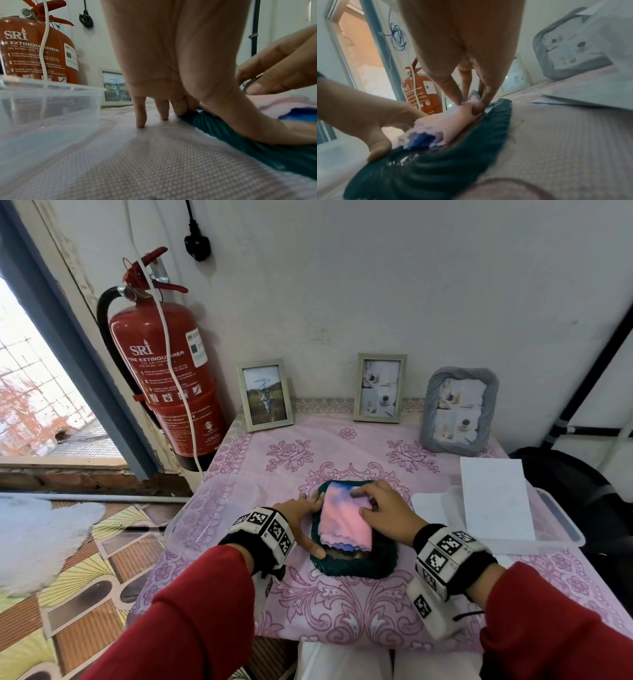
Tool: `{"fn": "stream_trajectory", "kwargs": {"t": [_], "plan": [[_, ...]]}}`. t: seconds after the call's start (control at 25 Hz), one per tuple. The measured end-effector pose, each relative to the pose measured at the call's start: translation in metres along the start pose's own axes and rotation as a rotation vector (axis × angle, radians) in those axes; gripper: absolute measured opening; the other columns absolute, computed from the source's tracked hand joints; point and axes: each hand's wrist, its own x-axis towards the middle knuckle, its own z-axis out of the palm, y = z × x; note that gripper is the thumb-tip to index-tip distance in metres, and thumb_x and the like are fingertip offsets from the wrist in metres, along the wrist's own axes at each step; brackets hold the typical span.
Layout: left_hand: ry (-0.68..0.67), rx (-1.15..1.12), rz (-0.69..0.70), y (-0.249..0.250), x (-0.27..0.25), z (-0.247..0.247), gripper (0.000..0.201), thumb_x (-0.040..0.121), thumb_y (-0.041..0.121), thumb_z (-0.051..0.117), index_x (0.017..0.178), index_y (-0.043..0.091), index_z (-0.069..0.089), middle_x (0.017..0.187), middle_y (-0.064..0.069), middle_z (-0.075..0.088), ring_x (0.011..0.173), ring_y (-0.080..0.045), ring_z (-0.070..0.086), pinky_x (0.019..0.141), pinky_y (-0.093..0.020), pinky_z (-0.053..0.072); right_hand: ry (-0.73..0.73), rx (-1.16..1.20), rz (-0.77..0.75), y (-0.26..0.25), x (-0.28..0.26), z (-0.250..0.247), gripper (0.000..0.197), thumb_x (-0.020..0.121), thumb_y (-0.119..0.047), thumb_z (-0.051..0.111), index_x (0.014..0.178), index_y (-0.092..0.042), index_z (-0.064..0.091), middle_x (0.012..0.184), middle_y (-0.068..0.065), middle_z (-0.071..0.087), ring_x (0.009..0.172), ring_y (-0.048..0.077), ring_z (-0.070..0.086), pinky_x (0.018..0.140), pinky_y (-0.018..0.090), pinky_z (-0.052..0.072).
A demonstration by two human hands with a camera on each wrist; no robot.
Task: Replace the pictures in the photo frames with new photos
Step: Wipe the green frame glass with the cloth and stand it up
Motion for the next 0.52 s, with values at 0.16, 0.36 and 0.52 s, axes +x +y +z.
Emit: {"fn": "stream_trajectory", "kwargs": {"t": [0.16,0.36,0.52], "plan": [[0.002,-0.002,-0.001,0.0,0.001,0.001,0.117,0.065,0.045,0.081,0.15,0.021,0.005,0.159,-0.002,0.005,0.147,-0.021,0.003,0.12,-0.039,0.01,-0.054,-0.078,-0.038,0.006,-0.003,-0.004,0.042,0.076,0.0,0.058,0.117,-0.011,0.06,0.123,0.012,0.044,0.118,0.023,0.043,0.094,0.017,0.03],[0.005,0.003,-0.006,0.001,-0.001,0.0,0.116,0.066,0.045,0.08,0.15,0.021,0.004,0.159,-0.003,0.003,0.147,-0.021,0.002,0.118,-0.038,0.009,0.023,0.156,-0.067,0.0,-0.006,-0.011,0.039,0.081,0.001,0.054,0.116,-0.014,0.05,0.12,0.005,0.054,0.114,0.02,0.051,0.1,0.033,0.042],[0.003,0.006,-0.011,0.003,-0.003,-0.001,0.117,0.066,0.044,0.08,0.15,0.022,0.001,0.159,-0.001,0.002,0.147,-0.02,0.0,0.119,-0.038,0.008,0.141,0.082,-0.047,0.006,-0.003,-0.017,0.042,0.085,-0.004,0.052,0.125,-0.014,0.042,0.128,0.009,0.045,0.119,0.021,0.043,0.103,0.033,0.037]]}}
